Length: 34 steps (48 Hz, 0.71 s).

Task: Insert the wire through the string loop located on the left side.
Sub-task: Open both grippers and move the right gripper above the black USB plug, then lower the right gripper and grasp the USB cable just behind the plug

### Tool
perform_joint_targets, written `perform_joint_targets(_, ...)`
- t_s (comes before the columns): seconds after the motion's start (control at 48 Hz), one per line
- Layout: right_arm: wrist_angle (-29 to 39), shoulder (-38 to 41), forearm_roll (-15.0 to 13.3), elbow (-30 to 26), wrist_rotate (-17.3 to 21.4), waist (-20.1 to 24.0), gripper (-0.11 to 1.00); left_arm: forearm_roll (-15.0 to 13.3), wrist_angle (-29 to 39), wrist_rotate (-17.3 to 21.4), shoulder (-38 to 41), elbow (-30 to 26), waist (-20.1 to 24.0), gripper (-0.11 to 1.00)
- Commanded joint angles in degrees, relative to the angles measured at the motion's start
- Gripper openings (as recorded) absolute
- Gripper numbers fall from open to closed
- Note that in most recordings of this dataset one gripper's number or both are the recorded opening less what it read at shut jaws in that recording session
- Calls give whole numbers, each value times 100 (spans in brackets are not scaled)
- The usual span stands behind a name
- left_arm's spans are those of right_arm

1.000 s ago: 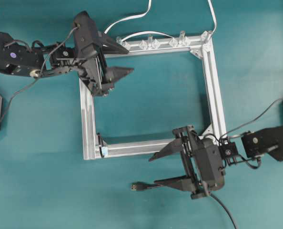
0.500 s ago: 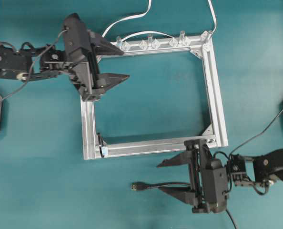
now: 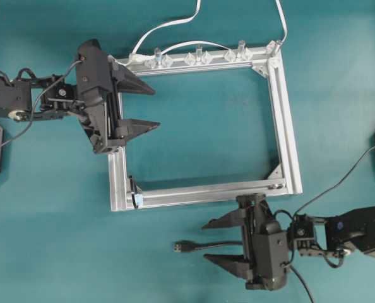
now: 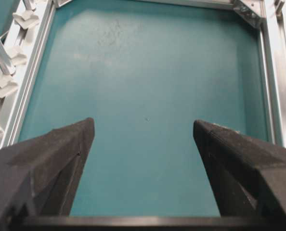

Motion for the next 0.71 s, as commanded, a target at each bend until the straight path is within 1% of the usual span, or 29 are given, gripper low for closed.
perform_joint_targets(0.0,-18,0,-9,-132,0,26,71,18,-18,-9,-97,-53,-26,87)
perform_joint_targets(0.417,-9,387,0,-264,9,18,71,18,-18,0,-97,62,-18,87)
perform_joint_targets(0.688,141,659,-9,-352,9,18,71,18,-26,9,-97,97,35,87)
